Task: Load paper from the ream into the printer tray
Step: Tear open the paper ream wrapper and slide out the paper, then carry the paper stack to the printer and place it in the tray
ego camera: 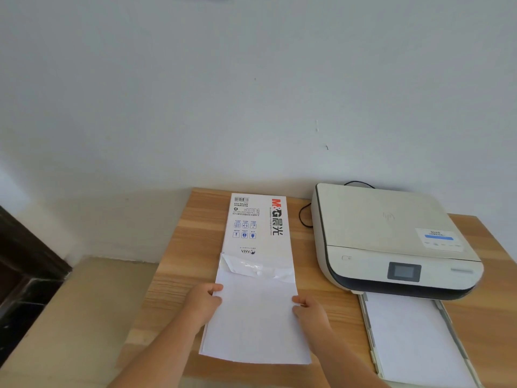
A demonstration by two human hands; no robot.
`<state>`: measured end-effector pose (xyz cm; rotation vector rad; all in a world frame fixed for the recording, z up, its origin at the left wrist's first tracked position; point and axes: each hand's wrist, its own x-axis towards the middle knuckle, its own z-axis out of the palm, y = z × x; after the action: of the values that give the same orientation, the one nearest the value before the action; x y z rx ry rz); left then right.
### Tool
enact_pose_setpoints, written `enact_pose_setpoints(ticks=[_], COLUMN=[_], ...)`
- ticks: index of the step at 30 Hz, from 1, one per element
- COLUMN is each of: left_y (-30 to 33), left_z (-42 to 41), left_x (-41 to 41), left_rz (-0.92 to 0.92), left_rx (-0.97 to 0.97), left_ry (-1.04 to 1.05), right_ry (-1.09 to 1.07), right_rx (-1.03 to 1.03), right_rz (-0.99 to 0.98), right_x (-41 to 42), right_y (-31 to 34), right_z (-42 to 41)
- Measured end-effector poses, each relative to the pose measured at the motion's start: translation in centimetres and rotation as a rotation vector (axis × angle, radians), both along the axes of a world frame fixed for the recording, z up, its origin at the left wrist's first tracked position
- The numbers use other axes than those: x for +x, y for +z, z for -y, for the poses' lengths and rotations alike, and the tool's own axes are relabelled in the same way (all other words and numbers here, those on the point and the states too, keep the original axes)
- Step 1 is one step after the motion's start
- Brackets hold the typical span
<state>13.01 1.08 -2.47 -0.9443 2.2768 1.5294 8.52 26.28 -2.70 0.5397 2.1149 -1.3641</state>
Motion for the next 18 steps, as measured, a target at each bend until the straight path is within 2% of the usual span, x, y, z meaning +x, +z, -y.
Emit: enact_pose_setpoints(ticks=[8,18], left_y=[0.9,1.8], left_z=[-0.3,0.7], left_x=[1.4,4.2], left_rz=[0.005,0.020], left_rx=[0.024,0.039], left_ry=[-0.006,-0.129], right_ry=[-0.030,-0.081], right_rx=[-0.038,-0.005], right_rz=[0.010,-0.007], right_x=[1.6,5.1], right_y=[1.5,2.9], right_z=[-0.6,-0.2])
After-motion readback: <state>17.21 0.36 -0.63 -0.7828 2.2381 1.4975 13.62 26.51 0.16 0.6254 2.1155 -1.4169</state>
